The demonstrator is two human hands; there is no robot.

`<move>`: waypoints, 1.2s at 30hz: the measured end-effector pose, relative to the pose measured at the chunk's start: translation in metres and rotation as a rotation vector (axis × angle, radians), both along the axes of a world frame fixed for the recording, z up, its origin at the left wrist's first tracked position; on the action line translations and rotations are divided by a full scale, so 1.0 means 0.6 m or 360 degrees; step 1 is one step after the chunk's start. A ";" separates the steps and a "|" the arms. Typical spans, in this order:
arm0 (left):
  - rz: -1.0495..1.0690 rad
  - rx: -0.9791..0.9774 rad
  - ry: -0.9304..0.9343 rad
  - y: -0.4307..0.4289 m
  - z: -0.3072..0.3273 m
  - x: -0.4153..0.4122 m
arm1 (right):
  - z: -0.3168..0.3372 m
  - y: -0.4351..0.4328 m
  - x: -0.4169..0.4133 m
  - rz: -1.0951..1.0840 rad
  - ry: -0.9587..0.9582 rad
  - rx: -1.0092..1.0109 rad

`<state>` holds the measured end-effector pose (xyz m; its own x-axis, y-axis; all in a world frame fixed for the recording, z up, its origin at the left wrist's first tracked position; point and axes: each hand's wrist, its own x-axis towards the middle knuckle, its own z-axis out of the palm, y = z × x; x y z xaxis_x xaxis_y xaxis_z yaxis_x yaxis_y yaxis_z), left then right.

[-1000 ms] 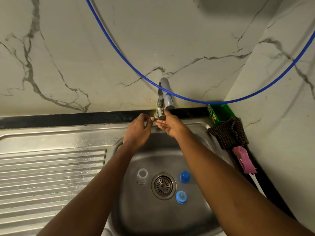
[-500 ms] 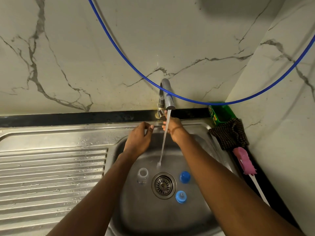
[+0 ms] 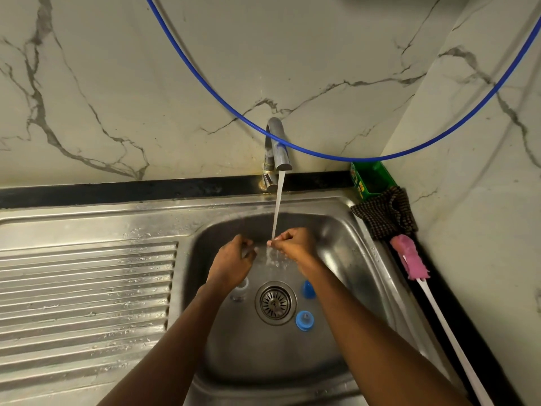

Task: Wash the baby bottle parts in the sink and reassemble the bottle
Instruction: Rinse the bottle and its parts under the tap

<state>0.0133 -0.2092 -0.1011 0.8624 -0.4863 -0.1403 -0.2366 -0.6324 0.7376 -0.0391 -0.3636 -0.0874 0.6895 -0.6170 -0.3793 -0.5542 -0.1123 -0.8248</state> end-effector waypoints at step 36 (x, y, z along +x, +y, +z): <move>0.0032 -0.0044 0.0007 -0.062 -0.028 0.008 | -0.005 -0.048 -0.022 -0.0149 -0.0201 -0.0210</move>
<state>0.0180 -0.2466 -0.1179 0.8713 -0.4729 -0.1310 -0.2207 -0.6161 0.7561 -0.0520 -0.3925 -0.0904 0.6636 -0.7194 -0.2053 -0.4606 -0.1767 -0.8699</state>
